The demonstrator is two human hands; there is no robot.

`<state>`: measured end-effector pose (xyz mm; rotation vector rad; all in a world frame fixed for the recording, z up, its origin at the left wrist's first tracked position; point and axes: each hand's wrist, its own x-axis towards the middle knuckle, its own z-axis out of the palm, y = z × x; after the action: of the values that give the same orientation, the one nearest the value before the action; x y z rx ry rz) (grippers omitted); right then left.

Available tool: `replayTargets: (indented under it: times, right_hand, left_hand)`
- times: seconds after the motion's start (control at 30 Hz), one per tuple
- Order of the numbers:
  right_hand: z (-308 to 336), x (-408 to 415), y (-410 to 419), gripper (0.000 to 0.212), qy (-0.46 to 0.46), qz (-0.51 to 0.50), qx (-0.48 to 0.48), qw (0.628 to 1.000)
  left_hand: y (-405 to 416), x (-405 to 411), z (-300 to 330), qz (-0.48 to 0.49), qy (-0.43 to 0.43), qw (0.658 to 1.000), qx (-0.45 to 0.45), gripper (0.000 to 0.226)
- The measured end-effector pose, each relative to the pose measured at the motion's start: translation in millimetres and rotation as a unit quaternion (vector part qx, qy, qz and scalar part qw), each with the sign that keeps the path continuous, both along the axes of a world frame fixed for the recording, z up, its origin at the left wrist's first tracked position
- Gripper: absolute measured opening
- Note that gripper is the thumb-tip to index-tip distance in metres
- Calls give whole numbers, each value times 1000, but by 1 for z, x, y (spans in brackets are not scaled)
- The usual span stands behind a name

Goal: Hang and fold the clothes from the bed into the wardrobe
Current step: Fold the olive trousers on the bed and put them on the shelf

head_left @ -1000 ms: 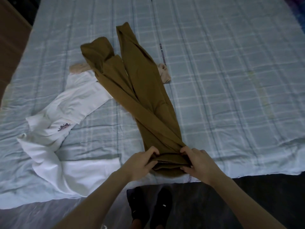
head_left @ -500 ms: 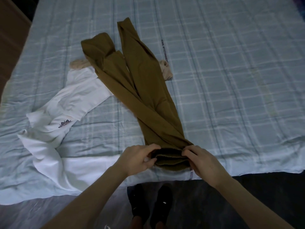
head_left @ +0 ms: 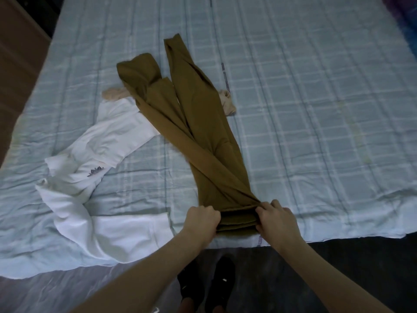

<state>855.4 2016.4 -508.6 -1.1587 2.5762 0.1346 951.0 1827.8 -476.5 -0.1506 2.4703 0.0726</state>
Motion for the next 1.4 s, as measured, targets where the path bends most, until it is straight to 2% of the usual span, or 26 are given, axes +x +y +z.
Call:
replayTargets:
  times: [0.13, 0.27, 0.4, 0.53, 0.63, 0.77, 0.9, 1.03, 1.1, 1.2, 1.27, 1.33, 1.4]
  right_hand:
    - [57, -16, -22, 33, 24, 9, -10, 1000]
    - [164, -61, -66, 28, 69, 5, -30, 997]
    - [310, -124, -124, 35, 81, -5, -76, 994]
    - [473, -168, -174, 44, 132, -23, -190, 973]
    - [585, -184, -200, 39, 186, -26, -269, 945]
    - [692, -187, -220, 39, 302, -25, -344, 889]
    - [758, -188, -232, 38, 393, -26, -384, 835]
    - [788, -198, -240, 34, 434, -38, -388, 812]
    - [794, -207, -244, 29, 398, -25, -389, 830]
    - [800, -219, -243, 17, 220, 8, -351, 910]
    - [800, -225, -241, 21, 98, 21, -325, 941]
    - [798, -233, -239, 31, -88, 7, -290, 953]
    - [798, -245, -237, 26, -309, -11, -202, 929]
  left_hand:
    - [-35, -32, 73, 22, 44, 998, -41, 18]
    - [-84, -72, 180, 42, 112, 990, -68, 22]
    - [-134, -120, 325, 106, 176, 976, -76, 25]
    - [-182, -159, 494, 159, 261, 950, -71, 15]
    - [-208, -165, 605, 127, 386, 908, -97, 16]
    - [-232, -162, 708, 68, 533, 828, -161, 22]
    - [-247, -156, 768, 24, 631, 752, -192, 26]
    - [-258, -163, 800, 11, 659, 724, -202, 28]
    - [-262, -168, 805, 21, 644, 740, -194, 26]
    - [-269, -182, 806, 91, 531, 835, -110, 22]
    - [-274, -190, 804, 122, 447, 885, -51, 20]
    - [-280, -194, 800, 138, 348, 927, 36, 21]
    - [-286, -195, 792, 129, 211, 961, 121, 23]
